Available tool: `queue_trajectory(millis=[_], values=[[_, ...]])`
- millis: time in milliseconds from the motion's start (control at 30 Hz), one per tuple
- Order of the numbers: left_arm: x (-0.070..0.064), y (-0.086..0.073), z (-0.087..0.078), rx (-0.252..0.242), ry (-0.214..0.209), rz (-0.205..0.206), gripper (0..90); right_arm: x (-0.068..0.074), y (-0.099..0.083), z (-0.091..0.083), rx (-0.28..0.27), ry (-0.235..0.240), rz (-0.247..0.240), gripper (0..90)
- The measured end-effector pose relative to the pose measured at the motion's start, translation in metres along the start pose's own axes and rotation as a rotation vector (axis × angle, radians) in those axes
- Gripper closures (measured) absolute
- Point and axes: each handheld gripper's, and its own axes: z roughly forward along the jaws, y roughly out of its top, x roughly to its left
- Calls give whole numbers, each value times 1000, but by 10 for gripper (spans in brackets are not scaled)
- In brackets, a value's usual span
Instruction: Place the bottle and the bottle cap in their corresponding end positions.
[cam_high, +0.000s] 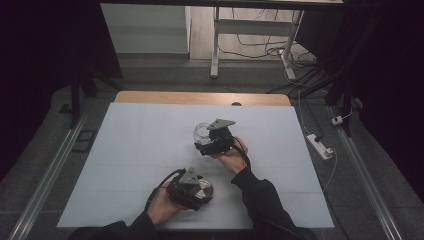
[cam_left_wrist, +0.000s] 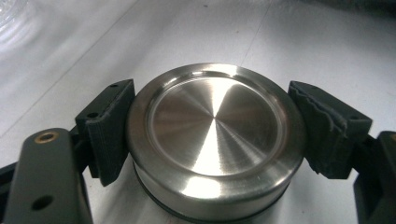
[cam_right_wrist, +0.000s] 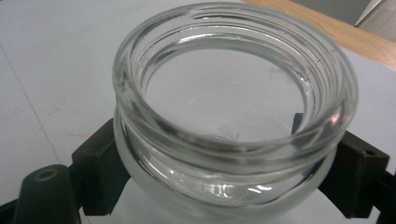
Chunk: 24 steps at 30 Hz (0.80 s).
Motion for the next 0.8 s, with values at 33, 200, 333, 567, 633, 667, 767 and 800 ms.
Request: queue_trajectory(millis=[33, 200, 333, 567, 633, 667, 767, 800], values=[[0, 0, 0, 7, 1, 0, 200, 0, -1, 1, 3, 3, 0, 152], [-1, 0, 2, 37, 1, 12, 199, 2, -4, 5, 16, 10, -6, 151], [-3, 1, 3, 57, -3, 28, 198, 1, -5, 4, 18, 17, 1, 149], [-3, 1, 4, 66, 3, 36, 190, 0, -6, 4, 23, 31, 0, 145], [-2, 1, 4, 62, -8, 30, 183, 0, -6, 4, 25, 30, 1, 144], [-1, 1, 4, 63, -12, 28, 183, 0, -6, 4, 25, 30, 1, 144], [0, 2, 4, 65, -11, 21, 154, 0, -5, 4, 29, 30, 0, 141], [0, 2, 3, 66, -11, 18, 148, 0, -6, 4, 27, 35, 2, 137]])
